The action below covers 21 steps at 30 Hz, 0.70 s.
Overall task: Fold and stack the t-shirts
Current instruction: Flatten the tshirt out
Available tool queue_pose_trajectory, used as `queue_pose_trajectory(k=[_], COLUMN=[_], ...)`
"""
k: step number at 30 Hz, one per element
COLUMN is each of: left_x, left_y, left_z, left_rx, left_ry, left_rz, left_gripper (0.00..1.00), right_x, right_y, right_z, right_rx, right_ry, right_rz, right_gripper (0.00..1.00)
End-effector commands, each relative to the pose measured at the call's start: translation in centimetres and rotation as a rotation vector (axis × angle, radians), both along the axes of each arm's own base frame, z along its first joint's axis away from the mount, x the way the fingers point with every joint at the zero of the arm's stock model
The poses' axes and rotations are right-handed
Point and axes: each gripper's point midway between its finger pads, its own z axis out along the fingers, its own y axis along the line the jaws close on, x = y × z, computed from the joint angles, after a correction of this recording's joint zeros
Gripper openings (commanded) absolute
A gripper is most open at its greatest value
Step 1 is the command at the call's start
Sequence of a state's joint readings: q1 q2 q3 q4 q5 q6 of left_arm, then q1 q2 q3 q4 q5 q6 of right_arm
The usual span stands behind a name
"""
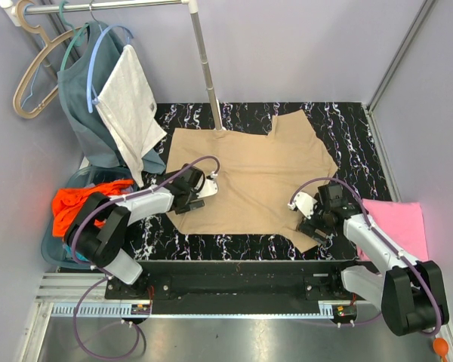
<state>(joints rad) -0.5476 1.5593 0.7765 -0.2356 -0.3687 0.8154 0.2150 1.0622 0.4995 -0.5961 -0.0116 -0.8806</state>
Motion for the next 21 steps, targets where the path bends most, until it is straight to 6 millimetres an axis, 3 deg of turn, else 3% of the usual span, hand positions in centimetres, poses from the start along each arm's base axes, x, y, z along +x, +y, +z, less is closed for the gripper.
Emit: queue_pose_trajectory(k=[1, 8, 16, 21], left_x=[-0.5, -1.7, -1.6, -1.4], left_y=[0.5, 1.5, 1.7, 1.7], left_z=[0.5, 0.0, 0.2, 0.7], left_rx=[0.027, 0.074, 0.095, 0.094], left_ry=[-0.01, 0.003, -0.004, -0.013], left_rz=[-0.006, -0.021, -0.026, -0.026], left_gripper=[0.99, 0.99, 0.99, 0.99], right_x=[-4.6, -5.6, -7.0, -5.7], right_y=[-0.9, -0.9, -0.8, -0.6], right_z=[-2.3, -1.5, -0.3, 1.9], right_rx=[-0.051, -0.053, -0.055, -0.043], right_ry=[0.18, 0.18, 0.218, 0.133], right_rz=[0.076, 0.119, 0.188, 0.176], right_gripper=[0.96, 0.97, 0.97, 0.97])
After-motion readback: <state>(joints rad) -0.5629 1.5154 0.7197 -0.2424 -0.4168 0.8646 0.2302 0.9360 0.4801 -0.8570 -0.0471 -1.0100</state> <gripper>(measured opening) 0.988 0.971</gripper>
